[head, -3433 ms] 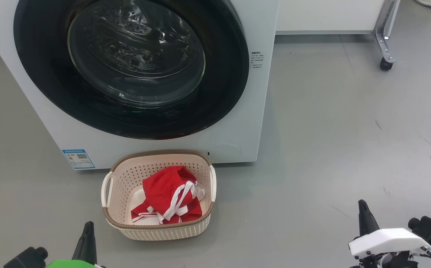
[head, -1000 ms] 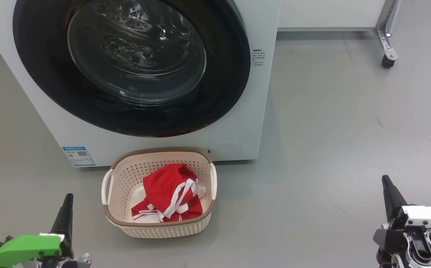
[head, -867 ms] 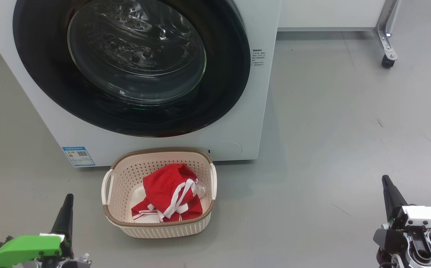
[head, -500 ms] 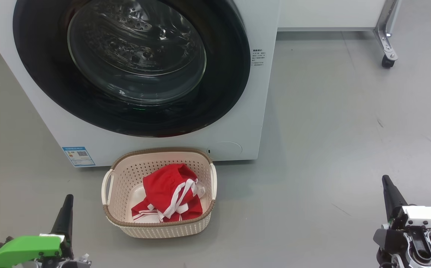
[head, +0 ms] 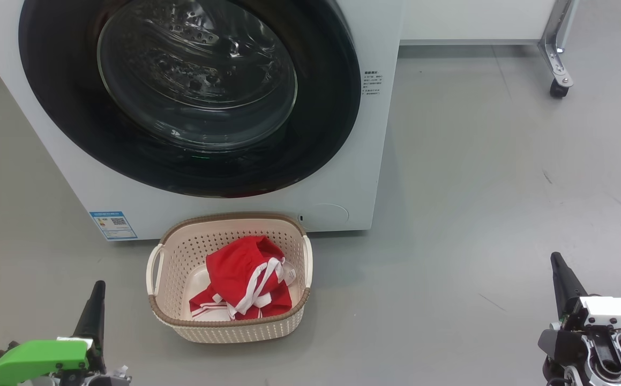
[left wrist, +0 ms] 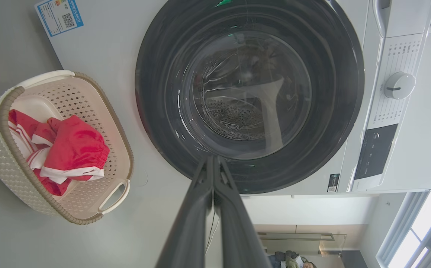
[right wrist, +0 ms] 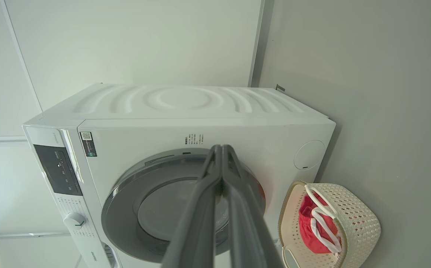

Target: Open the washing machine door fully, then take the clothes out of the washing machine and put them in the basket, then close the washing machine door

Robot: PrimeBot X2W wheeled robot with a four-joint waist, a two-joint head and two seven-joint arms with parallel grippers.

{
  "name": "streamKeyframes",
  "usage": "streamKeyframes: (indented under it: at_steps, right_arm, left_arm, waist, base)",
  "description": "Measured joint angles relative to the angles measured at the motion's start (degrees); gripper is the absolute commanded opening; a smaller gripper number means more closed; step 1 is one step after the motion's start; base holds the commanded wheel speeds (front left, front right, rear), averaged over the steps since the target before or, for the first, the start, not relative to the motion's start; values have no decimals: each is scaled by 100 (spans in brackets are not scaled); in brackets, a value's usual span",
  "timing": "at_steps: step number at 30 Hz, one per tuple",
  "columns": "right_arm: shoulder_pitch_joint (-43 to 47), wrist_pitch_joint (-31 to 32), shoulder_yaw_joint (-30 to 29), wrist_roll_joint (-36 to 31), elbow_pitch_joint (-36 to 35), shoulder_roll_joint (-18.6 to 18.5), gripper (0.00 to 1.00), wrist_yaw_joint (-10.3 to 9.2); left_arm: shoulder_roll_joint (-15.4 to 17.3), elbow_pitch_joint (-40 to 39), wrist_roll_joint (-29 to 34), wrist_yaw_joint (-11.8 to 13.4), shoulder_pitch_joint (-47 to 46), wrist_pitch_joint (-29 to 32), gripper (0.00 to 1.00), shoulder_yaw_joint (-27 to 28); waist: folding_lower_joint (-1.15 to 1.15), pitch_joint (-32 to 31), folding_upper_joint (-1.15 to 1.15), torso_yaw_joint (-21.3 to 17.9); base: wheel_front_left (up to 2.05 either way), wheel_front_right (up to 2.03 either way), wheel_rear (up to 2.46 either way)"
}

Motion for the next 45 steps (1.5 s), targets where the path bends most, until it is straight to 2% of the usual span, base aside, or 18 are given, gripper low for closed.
streamKeyframes:
  at_steps: [45]
  right_arm:
    - [-2,9,-23,-1,3,1,0,1]
  left_arm:
    - [-4,34,0,-2,-46,35,0,19]
  waist:
    - [0,-1,0,0]
  base:
    - [0,0,0]
